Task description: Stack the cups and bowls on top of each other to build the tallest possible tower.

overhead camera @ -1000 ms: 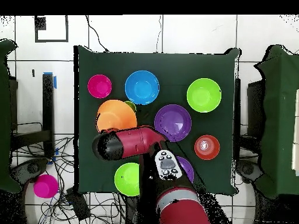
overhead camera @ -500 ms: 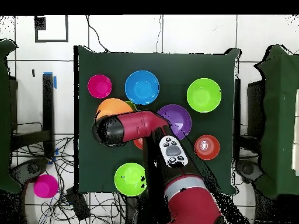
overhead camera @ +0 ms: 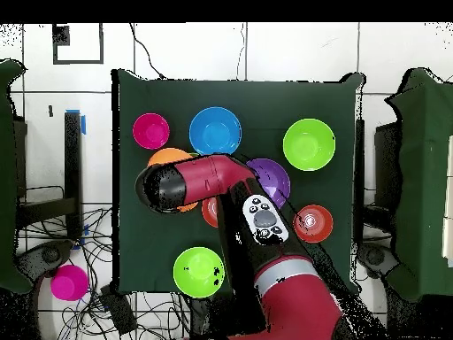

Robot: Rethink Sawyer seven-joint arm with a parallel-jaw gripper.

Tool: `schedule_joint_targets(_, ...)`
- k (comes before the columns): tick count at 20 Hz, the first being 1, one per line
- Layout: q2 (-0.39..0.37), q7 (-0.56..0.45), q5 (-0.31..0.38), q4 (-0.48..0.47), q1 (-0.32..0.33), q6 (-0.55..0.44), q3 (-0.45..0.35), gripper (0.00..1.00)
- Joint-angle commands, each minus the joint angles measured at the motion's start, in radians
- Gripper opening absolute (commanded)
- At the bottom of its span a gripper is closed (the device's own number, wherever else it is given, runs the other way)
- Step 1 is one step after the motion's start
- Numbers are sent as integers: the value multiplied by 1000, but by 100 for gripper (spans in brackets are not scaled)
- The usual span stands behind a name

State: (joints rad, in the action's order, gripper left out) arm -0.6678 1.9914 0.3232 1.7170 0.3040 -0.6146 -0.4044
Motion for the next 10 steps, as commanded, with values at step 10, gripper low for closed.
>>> schedule_joint_targets(10,56,-241,134,-59,53,-73,-128,100)
